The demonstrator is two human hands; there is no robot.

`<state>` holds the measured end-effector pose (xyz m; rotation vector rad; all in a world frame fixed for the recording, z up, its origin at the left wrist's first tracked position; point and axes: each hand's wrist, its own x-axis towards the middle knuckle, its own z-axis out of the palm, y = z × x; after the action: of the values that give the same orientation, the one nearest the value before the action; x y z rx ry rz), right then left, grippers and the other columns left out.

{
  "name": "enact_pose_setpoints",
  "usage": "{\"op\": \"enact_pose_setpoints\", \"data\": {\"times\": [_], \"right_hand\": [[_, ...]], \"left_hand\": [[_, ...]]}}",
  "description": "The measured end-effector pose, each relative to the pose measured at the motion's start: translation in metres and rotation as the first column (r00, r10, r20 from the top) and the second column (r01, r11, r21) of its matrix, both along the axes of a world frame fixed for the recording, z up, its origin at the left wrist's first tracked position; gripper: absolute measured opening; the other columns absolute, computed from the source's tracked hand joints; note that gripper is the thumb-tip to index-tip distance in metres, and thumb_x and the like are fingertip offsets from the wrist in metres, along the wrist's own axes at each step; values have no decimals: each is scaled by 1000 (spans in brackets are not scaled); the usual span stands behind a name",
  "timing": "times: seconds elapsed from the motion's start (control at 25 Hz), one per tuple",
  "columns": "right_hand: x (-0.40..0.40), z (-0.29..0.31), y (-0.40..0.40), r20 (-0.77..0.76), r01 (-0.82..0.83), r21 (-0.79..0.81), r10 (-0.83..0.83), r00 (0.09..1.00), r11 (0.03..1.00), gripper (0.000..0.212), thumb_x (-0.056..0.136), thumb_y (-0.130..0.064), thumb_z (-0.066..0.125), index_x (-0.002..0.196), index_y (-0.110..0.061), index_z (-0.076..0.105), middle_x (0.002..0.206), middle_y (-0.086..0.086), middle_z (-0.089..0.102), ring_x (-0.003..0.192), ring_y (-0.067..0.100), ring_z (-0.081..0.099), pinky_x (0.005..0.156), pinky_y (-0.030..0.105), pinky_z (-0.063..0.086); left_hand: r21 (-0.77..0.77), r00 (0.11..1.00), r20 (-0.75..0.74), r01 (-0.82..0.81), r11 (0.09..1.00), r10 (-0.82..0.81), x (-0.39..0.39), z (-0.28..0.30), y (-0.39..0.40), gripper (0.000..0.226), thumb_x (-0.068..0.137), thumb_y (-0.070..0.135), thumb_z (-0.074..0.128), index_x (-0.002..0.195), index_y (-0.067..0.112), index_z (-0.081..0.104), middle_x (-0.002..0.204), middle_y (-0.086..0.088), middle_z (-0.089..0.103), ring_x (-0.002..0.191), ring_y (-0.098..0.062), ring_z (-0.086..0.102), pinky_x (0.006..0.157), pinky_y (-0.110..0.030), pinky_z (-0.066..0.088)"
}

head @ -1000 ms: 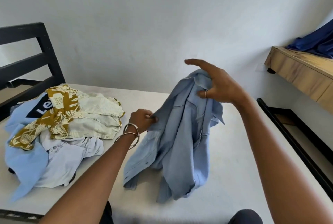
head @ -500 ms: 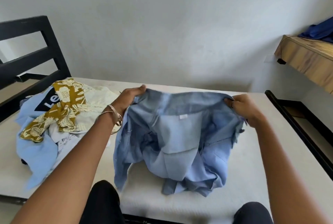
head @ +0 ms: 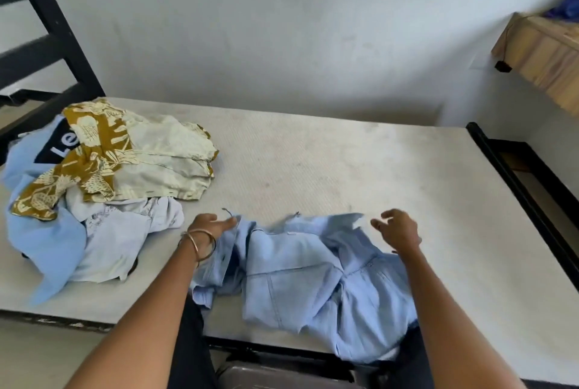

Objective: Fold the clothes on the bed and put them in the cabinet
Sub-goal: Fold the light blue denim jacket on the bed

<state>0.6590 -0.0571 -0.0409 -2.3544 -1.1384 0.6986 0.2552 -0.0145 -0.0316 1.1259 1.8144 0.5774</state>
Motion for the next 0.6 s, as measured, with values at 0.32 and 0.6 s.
{"op": "enact_pose_setpoints", "data": {"times": [0.32, 0.6], "right_hand": [[-12, -98, -31, 23, 39, -34, -38, 999, 999, 49, 88, -19, 71, 130, 2, 56, 129, 22, 60, 120, 38, 54, 95, 42, 44], [-8, -123, 16, 76, -133, -174, 148, 986, 976, 70, 88, -28, 71, 145, -9, 36, 145, 16, 45, 135, 38, 36, 104, 52, 33]], "left_hand": [[-49, 829, -558, 2, 999, -29, 19, -72, -1, 58, 79, 43, 73, 121, 7, 56, 127, -19, 48, 120, -39, 45, 93, -49, 43], [-15, 707, -707, -7, 1000, -6, 29, -84, 23, 32, 89, 35, 53, 110, 15, 67, 119, -15, 56, 117, -36, 46, 96, -46, 34]]}}
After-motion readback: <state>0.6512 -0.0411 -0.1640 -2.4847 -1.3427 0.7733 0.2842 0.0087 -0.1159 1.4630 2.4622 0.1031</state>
